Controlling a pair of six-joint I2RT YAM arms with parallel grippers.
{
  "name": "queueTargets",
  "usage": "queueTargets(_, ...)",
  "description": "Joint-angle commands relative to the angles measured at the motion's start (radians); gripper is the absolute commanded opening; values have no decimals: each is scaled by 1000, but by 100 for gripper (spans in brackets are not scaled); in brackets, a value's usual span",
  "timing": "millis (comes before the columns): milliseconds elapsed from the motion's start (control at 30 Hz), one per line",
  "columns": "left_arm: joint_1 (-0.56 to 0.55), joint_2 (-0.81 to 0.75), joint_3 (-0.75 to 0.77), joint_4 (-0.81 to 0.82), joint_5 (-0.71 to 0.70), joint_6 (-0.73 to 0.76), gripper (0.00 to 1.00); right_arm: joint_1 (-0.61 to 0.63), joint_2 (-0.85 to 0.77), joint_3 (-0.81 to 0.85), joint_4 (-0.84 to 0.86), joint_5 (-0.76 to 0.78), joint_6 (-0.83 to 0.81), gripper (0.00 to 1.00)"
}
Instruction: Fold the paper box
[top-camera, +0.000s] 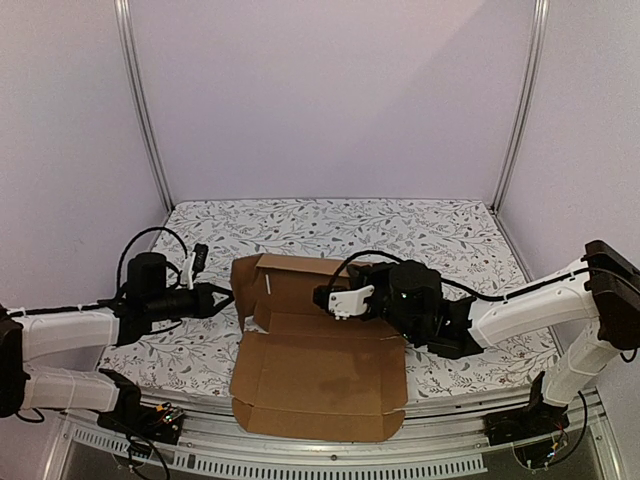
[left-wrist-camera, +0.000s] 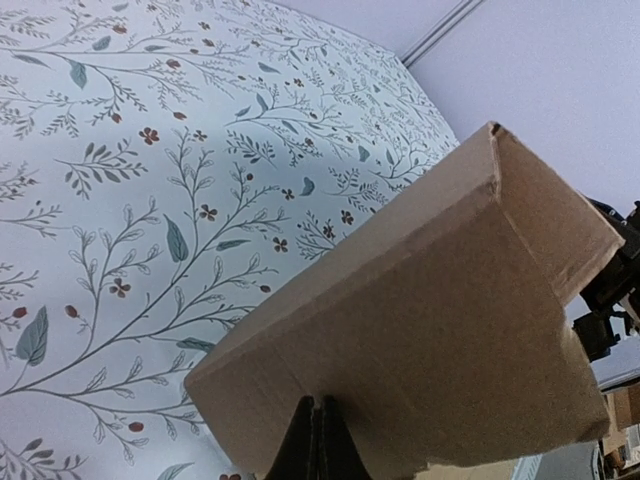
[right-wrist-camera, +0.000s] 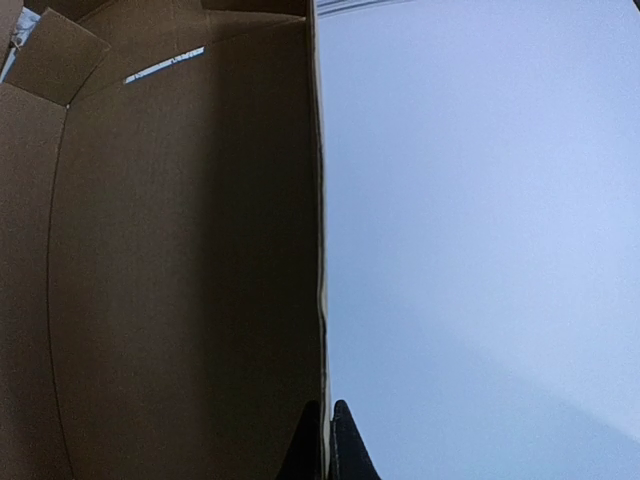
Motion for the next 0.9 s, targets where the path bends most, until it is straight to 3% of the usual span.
queueTargets(0, -19, 29, 34, 36, 12, 15, 2, 14, 25, 12, -21, -3, 32, 0)
queueTargets(867, -86, 239, 165, 52, -50, 95, 0, 13, 40, 7, -12, -4, 31, 0)
